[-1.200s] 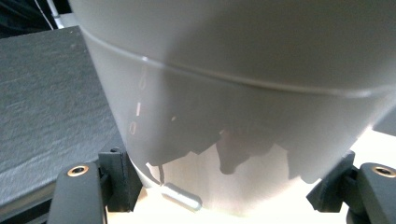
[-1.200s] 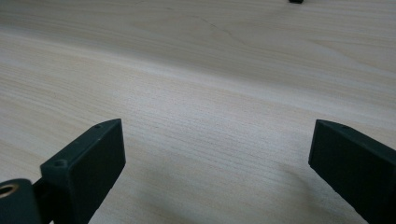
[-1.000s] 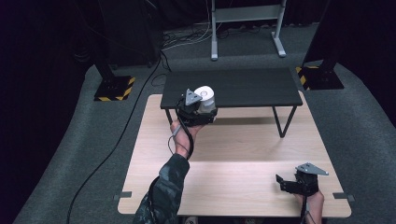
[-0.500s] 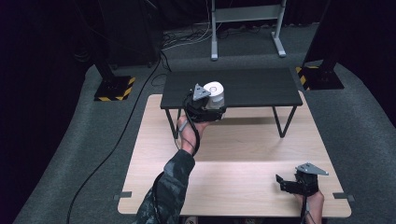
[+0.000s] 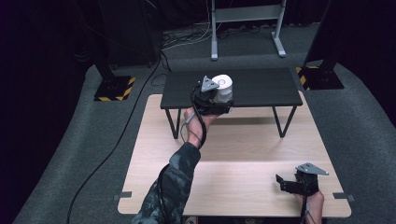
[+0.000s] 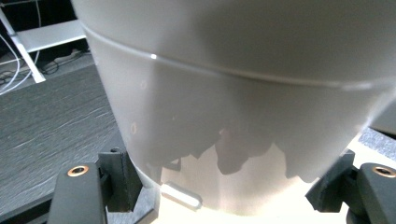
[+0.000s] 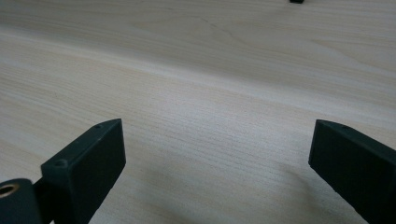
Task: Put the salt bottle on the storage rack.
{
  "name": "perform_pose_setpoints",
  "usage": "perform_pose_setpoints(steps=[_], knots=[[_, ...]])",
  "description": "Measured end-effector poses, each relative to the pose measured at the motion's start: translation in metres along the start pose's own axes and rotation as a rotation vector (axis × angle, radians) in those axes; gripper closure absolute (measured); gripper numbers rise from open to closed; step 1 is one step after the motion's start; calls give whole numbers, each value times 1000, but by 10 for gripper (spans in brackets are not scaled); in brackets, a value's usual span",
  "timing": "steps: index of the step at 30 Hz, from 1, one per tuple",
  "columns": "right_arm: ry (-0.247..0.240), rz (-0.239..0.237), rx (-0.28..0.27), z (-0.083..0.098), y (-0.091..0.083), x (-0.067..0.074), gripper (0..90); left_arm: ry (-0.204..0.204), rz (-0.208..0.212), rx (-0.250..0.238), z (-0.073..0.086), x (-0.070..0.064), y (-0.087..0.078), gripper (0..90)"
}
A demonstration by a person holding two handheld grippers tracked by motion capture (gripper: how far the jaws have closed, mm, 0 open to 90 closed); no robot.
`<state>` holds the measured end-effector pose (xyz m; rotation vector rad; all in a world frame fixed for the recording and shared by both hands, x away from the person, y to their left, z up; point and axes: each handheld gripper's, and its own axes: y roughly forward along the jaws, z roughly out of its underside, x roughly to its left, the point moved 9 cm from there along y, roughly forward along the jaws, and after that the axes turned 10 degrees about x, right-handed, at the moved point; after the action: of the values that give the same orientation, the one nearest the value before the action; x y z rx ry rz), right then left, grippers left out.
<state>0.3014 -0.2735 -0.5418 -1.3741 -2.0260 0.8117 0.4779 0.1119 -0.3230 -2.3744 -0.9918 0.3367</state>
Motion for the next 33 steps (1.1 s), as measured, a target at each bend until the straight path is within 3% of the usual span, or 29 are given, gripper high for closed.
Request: perform_pose_setpoints(steps=[10,27,33], knots=[[3,-3,0,0,0,0,27,9,-8,8,-16,0,13,278],[-1,-7,-5,0,0,-1,27,55,-35,32,-39,-10,40,278],[-2,-7,-5,1,0,-1,27,47,-39,40,-42,-9,45,278]])
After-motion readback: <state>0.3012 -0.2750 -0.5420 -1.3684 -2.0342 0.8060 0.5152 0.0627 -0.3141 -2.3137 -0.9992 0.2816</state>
